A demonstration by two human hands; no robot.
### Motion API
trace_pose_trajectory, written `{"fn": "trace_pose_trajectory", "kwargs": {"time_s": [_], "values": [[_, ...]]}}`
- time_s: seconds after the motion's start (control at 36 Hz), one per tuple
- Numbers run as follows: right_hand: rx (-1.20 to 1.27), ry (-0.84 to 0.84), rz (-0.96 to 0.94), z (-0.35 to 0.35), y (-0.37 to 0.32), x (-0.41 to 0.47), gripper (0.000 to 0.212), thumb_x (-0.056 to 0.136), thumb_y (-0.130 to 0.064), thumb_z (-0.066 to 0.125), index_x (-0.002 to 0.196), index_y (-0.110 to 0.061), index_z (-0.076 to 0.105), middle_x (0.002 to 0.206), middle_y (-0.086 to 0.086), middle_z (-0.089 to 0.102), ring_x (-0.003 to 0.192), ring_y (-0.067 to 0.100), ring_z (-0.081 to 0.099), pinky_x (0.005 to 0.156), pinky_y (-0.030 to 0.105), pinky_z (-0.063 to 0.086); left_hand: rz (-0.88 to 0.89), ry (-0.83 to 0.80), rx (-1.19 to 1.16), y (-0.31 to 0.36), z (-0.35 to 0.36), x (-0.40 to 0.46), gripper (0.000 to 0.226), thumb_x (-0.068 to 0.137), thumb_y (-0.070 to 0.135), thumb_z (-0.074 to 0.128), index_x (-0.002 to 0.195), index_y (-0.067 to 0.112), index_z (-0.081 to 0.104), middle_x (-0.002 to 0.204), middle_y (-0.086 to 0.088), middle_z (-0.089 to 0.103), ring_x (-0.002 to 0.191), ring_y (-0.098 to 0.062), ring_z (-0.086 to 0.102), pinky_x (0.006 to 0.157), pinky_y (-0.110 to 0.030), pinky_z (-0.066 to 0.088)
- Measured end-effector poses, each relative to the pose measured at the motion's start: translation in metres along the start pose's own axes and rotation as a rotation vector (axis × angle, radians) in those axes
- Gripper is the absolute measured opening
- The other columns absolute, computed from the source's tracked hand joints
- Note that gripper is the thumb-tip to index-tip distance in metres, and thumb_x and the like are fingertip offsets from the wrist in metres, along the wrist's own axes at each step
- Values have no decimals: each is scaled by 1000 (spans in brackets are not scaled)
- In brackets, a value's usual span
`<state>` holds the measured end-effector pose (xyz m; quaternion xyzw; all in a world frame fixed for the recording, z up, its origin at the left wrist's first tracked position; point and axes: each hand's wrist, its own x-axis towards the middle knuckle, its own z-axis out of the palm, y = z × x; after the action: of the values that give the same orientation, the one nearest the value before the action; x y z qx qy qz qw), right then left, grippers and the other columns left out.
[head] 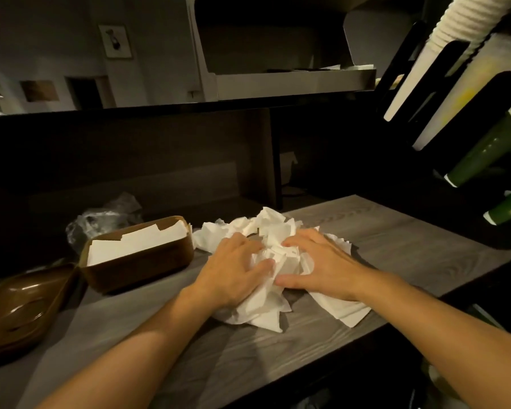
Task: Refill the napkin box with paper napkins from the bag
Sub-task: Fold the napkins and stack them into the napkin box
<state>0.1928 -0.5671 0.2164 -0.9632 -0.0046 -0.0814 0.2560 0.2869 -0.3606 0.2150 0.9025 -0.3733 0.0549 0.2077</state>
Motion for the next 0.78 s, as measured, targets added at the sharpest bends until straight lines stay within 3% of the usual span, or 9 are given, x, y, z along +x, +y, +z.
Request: {"fn": "trace_pose_trajectory", "kwargs": {"time_s": [0.08,0.14,0.22,0.28,0.36,0.47,0.56,0.69,0.78], "values": [[28,-12,-27,5,-10,-4,89,65,-88,60,141,-44,47,138,-26,40,130,4,41,109,39,42,7,68,-58,2,-3,-16,64,91,74,28,131,31,53,132,10,46,121,-11,44,107,-39,40],[85,3,-42,8,-18,-7,84,69,-86,61,139,-41,51,134,-27,44,127,1,44,106,35,43,8,108,-120,1,-5,-28,76,85,82,21,133,30,49,135,10,47,123,-12,45,108,-41,39],[92,-12,-82,14,-30,-9,60,83,-62,69,134,-36,54,130,-23,48,122,2,46,105,35,44,24,13,-89,-3,-10,-44,89,80,92,21,155,43,23,163,15,22,150,-9,20,124,-42,19],[80,-23,-116,18,-37,-8,52,87,-58,68,133,-36,55,128,-23,50,121,2,47,106,37,44,62,-17,-11,-6,-17,-54,88,81,91,23,157,46,17,166,18,14,152,-5,9,126,-40,10],[112,-39,-151,24,-52,-6,53,90,-63,60,134,-35,55,130,-22,50,122,1,47,107,33,42,76,2,51,-13,-26,-70,88,82,87,30,156,40,26,164,14,23,151,-5,16,125,-38,15],[150,-59,-200,34,-71,0,39,98,-52,55,131,-31,59,127,-17,54,118,2,48,106,32,40,3,-18,153,-20,-38,-86,86,78,88,43,151,44,29,158,19,33,145,-5,28,121,-35,26],[206,-82,-222,43,-87,7,34,104,-46,47,128,-27,62,125,-12,58,117,5,52,106,35,41,-44,-29,228,-27,-48,-96,86,77,90,41,148,44,31,154,21,36,140,-4,35,115,-32,30],[381,-107,-177,67,-111,24,60,98,-66,33,139,-30,58,145,-13,50,136,6,42,121,38,28,-120,47,194,-43,-60,-118,87,72,92,43,146,49,28,147,25,39,134,-4,41,109,-32,35],[517,-73,-183,78,-128,31,46,108,-50,29,138,-28,57,146,-14,44,135,3,38,116,28,25,-189,59,204,-53,-67,-123,81,77,87,46,146,48,27,148,23,40,135,-6,41,107,-34,37]]}}
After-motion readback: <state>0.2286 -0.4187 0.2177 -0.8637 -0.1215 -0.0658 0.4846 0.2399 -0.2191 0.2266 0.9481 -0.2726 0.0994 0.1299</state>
